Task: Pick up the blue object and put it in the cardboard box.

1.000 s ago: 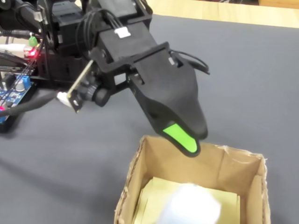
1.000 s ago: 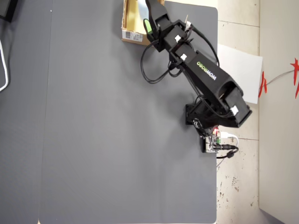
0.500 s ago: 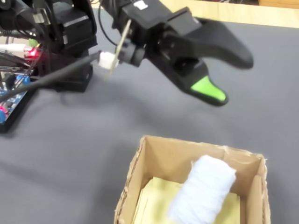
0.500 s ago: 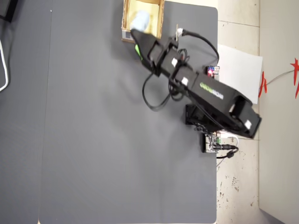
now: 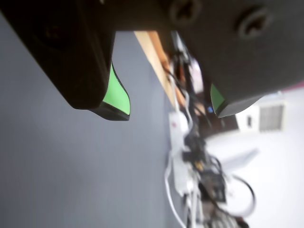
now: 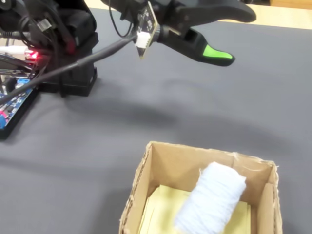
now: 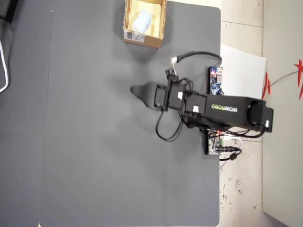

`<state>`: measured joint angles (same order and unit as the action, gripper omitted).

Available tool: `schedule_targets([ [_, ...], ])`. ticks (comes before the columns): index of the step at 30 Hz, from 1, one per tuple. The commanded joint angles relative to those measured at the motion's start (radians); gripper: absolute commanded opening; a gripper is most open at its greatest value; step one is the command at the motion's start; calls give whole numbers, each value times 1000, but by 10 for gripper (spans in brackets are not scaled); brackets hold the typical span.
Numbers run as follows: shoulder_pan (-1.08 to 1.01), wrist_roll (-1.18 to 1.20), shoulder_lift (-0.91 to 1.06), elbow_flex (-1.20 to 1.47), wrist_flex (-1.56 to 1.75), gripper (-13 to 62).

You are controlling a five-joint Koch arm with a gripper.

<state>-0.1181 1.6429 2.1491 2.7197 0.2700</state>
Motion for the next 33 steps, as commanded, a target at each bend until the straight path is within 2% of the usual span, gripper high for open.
schedule_targets([
  [1,49,48,49,-12,97,338],
  [13,137,34,207,247,46,331],
  [26,137,29,219,399,28,334],
  [33,132,28,221,399,-133,341],
])
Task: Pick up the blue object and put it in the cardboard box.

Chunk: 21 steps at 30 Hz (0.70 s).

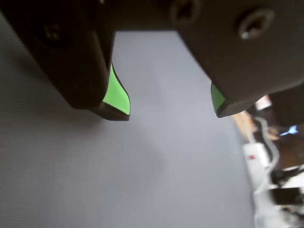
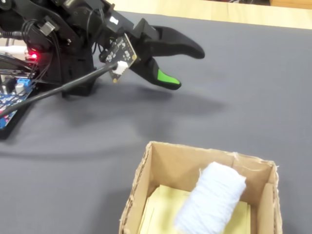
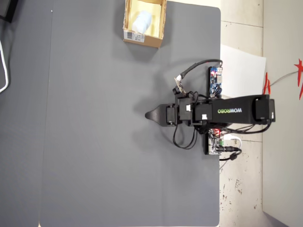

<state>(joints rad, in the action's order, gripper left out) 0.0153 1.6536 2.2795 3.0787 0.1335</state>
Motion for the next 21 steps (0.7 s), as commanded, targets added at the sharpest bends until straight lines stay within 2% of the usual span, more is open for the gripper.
schedule_targets([
  [1,-2,14,91,41,-17,341],
  [9,-3,18,91,40,-156,340],
  [21,0,-6,91,40,-178,338],
])
